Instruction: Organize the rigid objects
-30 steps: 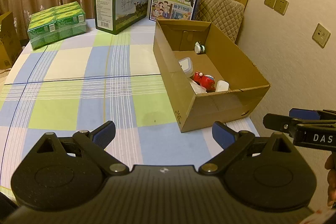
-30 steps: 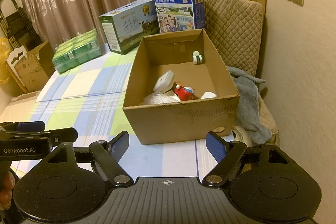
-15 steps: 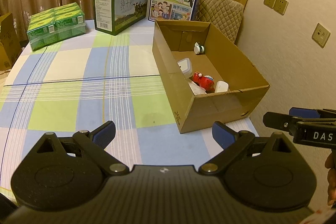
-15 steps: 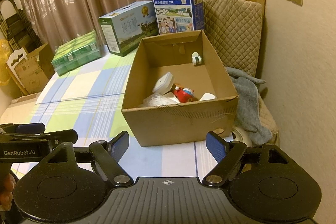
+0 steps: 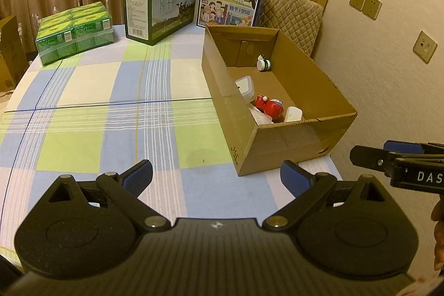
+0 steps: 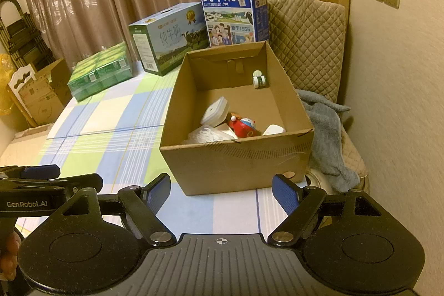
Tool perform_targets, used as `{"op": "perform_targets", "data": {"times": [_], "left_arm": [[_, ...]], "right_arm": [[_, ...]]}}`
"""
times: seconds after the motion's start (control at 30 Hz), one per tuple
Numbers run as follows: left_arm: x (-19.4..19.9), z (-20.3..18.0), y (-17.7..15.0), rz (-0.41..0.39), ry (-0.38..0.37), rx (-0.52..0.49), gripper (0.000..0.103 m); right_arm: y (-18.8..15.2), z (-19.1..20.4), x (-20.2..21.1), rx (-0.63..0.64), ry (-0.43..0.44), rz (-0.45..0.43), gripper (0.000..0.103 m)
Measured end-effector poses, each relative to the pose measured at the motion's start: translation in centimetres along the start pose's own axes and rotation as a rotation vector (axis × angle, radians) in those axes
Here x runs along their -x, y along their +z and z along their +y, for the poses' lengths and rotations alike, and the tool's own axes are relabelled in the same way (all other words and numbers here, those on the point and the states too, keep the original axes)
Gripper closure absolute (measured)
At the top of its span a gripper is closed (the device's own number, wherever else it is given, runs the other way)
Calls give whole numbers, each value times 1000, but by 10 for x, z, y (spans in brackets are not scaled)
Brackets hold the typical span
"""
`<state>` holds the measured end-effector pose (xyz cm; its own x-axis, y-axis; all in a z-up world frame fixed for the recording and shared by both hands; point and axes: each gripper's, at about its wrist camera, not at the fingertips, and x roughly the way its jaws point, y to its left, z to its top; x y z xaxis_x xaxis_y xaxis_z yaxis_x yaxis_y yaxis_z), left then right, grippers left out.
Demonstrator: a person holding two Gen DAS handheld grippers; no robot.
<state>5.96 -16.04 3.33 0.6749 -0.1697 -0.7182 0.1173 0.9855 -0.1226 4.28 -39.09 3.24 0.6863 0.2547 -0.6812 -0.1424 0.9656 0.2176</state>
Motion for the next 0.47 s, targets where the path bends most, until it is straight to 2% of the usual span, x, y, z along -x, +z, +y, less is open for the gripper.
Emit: {"op": "perform_targets", "data": {"times": [0.47], "left_arm": [[5, 5, 1, -35, -13, 17, 6]], "right_arm": [[1, 2, 0, 3, 0, -1, 26]]}}
